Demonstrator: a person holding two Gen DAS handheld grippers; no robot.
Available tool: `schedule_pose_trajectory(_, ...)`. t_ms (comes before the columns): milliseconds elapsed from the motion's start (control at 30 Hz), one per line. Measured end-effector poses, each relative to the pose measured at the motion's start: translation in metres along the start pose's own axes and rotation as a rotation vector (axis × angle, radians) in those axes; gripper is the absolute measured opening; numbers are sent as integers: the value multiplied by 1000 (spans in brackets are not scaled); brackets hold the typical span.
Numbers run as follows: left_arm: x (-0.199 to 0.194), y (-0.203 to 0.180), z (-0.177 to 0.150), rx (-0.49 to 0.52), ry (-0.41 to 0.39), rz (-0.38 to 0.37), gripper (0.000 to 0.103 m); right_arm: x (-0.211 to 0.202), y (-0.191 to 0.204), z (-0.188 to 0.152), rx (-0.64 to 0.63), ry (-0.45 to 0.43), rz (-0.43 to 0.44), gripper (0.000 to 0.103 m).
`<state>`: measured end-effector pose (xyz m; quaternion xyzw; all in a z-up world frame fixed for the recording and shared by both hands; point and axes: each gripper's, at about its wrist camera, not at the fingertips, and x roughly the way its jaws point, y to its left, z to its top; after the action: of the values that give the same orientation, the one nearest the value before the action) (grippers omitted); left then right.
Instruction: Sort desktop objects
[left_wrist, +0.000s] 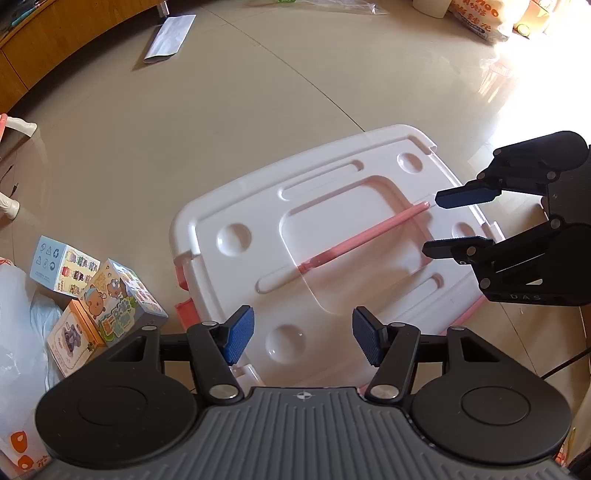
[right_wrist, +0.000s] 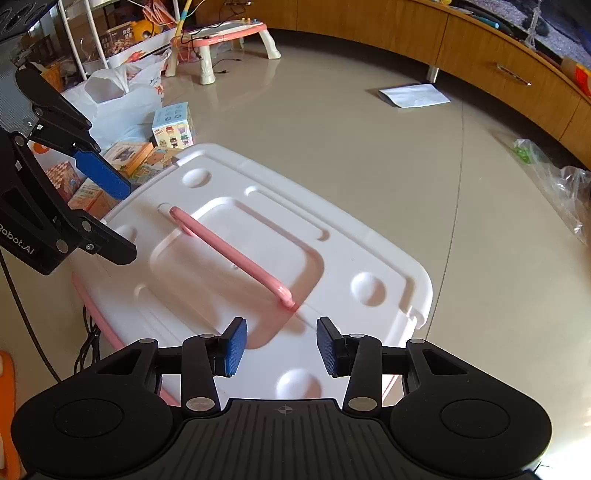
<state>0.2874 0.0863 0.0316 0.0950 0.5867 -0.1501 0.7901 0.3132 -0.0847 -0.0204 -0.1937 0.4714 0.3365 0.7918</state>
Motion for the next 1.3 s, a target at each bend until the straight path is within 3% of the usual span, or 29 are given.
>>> schedule_pose_trajectory(200,5,-10,2,48,-28,-41,60,3,-1,5,1,-16,8,36)
schedule_pose_trajectory(567,24,-24,9,79,-31,-22,38,12,2,12,-19,-20,6,17)
schedule_pose_trajectory(767,24,-24,10,82,-53,-24,38,14,0,14,-5,-17,5,15)
schedule_pose_trajectory(933,24,-22,9,87,-35,-24,28,13,1,14,-13,-12,20,12)
schedule_pose_trajectory(1000,26,-21,9,73,2,-74,18,12,3,15,-21,-10,29,11)
schedule_pose_trajectory(1300,26,-23,-6,91,45,-96,18,10,19,17,-87,1,37,8)
